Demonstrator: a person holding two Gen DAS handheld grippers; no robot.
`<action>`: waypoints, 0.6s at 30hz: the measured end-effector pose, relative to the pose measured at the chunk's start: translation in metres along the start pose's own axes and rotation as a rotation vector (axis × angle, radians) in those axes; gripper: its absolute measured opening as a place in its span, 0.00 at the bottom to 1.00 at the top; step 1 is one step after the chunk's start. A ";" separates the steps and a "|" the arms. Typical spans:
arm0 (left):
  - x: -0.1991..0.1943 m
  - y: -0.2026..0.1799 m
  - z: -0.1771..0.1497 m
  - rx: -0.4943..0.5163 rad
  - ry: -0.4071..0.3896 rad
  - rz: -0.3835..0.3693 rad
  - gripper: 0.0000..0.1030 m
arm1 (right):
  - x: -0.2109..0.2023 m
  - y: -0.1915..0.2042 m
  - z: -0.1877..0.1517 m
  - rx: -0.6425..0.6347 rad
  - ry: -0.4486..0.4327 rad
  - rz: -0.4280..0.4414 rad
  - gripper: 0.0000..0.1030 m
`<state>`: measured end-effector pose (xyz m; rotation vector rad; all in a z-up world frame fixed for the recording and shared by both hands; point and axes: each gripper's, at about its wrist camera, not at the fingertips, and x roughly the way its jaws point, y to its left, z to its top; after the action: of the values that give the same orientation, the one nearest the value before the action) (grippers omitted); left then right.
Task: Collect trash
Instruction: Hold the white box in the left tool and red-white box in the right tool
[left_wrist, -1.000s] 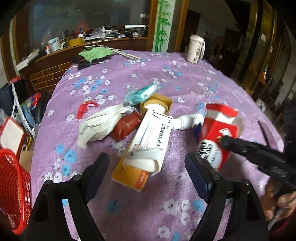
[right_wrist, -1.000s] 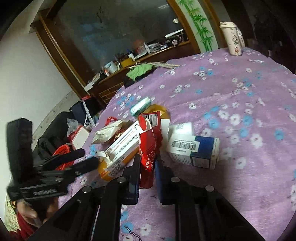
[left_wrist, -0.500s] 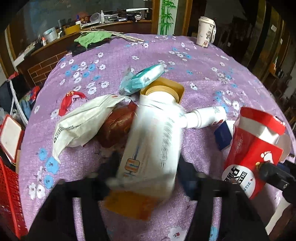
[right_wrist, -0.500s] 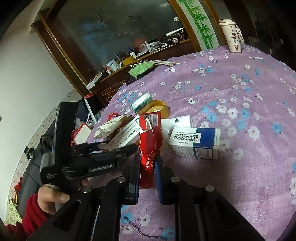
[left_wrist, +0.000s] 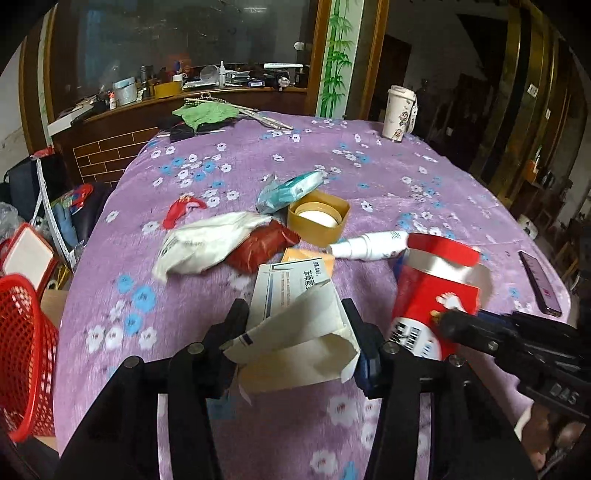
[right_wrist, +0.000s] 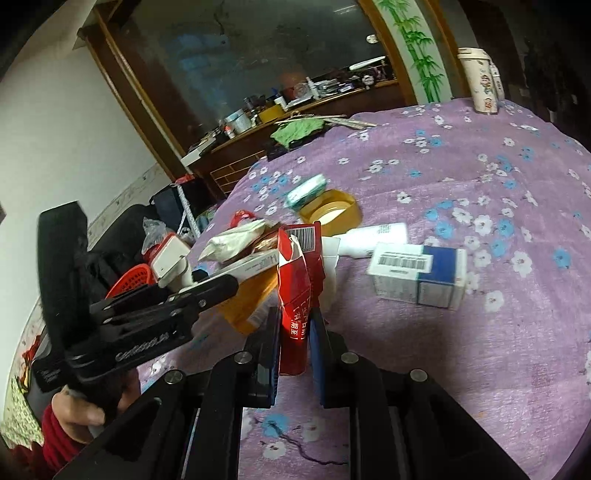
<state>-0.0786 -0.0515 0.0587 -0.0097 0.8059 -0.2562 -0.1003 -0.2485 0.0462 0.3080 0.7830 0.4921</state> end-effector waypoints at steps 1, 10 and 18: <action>-0.004 0.002 -0.003 -0.001 -0.003 0.004 0.48 | 0.001 0.002 -0.001 -0.007 0.003 0.000 0.15; 0.001 0.017 -0.015 -0.030 0.050 -0.003 0.48 | 0.010 0.011 -0.005 -0.025 0.028 0.005 0.15; 0.024 0.027 -0.022 -0.066 0.113 -0.014 0.48 | 0.017 0.009 -0.007 -0.029 0.053 0.006 0.15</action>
<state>-0.0725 -0.0291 0.0233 -0.0631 0.9268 -0.2448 -0.0978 -0.2317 0.0356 0.2712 0.8255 0.5189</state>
